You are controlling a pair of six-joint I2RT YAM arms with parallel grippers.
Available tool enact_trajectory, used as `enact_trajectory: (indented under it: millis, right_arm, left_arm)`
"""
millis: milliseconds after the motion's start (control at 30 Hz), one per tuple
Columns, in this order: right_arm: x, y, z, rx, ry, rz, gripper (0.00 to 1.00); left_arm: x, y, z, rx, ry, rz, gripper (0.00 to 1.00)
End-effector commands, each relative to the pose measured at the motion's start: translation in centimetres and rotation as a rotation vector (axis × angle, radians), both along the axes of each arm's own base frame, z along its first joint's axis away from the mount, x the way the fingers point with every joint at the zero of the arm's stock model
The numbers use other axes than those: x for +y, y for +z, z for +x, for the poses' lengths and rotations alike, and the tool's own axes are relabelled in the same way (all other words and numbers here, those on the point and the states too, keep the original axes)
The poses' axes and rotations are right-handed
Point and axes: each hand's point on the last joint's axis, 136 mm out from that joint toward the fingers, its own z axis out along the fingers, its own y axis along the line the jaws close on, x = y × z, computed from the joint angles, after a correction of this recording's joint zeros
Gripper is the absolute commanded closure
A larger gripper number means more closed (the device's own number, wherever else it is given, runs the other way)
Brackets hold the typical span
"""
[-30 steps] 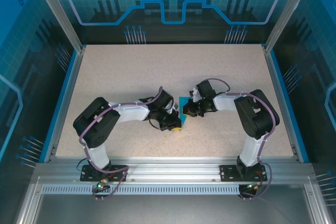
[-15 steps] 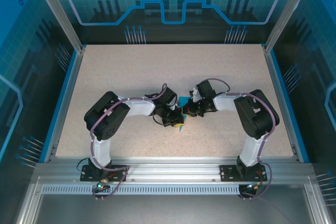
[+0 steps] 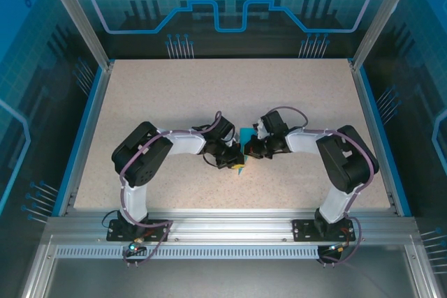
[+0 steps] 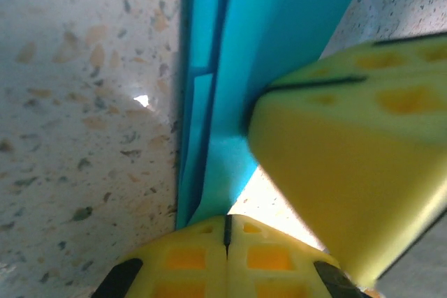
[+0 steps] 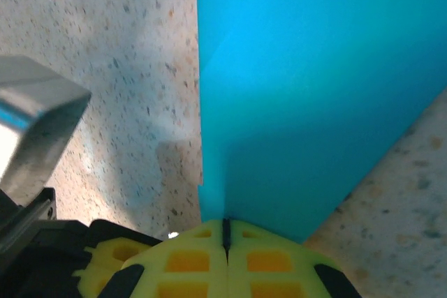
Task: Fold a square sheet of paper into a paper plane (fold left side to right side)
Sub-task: Fold the wing for the fifth time at the center of the table.
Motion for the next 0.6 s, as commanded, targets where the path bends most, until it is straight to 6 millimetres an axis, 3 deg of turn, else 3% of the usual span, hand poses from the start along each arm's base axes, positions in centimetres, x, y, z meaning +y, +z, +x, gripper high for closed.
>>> enact_trajectory:
  millis: [0, 233, 533, 567]
  right_arm:
    - [0.5, -1.0, -1.1, 0.038, 0.013, -0.013, 0.97]
    - [-1.2, -2.6, -0.5, 0.043, 0.006, -0.089, 0.97]
    - [-2.7, -2.0, 2.3, 0.023, -0.032, -0.039, 0.97]
    - [-2.6, -1.3, 3.4, 0.002, -0.035, -0.028, 0.97]
  left_arm:
    - [2.3, -3.2, -1.6, 0.08, 0.031, 0.113, 1.0]
    - [2.5, -3.2, -1.8, 0.081, 0.03, 0.122, 1.0]
    - [2.7, -3.6, -2.1, 0.097, 0.034, 0.128, 1.0]
    - [2.7, -3.7, -2.1, 0.1, 0.036, 0.13, 1.0]
